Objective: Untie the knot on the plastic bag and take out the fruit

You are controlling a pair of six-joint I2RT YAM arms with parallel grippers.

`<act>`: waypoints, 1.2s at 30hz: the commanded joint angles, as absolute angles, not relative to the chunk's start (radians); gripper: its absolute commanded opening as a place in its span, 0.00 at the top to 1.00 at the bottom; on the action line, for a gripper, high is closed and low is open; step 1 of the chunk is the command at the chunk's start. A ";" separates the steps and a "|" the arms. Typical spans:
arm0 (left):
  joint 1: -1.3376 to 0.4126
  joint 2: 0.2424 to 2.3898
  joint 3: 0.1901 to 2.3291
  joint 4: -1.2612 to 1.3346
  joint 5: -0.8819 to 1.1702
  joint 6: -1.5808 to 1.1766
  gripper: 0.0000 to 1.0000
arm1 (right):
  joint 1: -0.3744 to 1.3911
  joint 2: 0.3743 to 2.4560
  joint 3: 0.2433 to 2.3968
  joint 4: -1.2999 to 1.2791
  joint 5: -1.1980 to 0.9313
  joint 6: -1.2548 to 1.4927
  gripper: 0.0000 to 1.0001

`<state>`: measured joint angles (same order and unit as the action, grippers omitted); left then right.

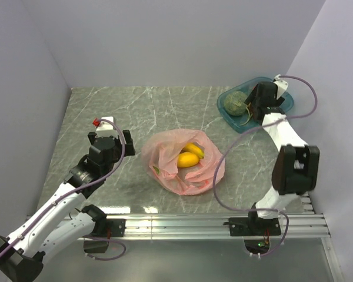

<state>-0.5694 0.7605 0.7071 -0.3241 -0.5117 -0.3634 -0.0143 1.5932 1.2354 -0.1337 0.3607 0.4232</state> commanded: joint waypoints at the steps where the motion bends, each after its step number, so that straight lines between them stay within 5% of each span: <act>1: -0.564 0.756 0.706 -0.316 -0.483 -0.371 0.01 | -0.044 1.713 1.350 -0.078 0.324 0.436 0.51; 2: -0.563 0.759 0.709 -0.318 -0.480 -0.370 0.01 | -0.048 1.739 1.383 -0.078 0.308 0.436 0.34; 5: -0.560 0.765 0.709 -0.319 -0.477 -0.371 0.01 | -0.054 1.822 1.458 -0.115 0.282 0.433 0.07; 8: -0.558 0.762 0.707 -0.318 -0.477 -0.371 0.01 | -0.054 1.855 1.497 -0.140 0.256 0.426 0.01; 17: -0.555 0.742 0.704 -0.318 -0.468 -0.371 0.01 | -0.003 1.679 1.416 -0.198 0.187 0.358 0.08; 28: -0.549 0.735 0.706 -0.318 -0.456 -0.376 0.01 | 0.469 1.286 1.149 -0.298 0.011 0.094 0.17; 36: -0.549 0.733 0.703 -0.318 -0.460 -0.377 0.01 | 0.695 1.284 1.051 -0.394 -0.199 0.011 0.22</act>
<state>-0.5545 0.7464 0.7071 -0.3271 -0.4683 -0.3641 0.6586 1.2594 1.0679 -0.3237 -0.0971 0.0692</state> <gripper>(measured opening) 0.993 0.784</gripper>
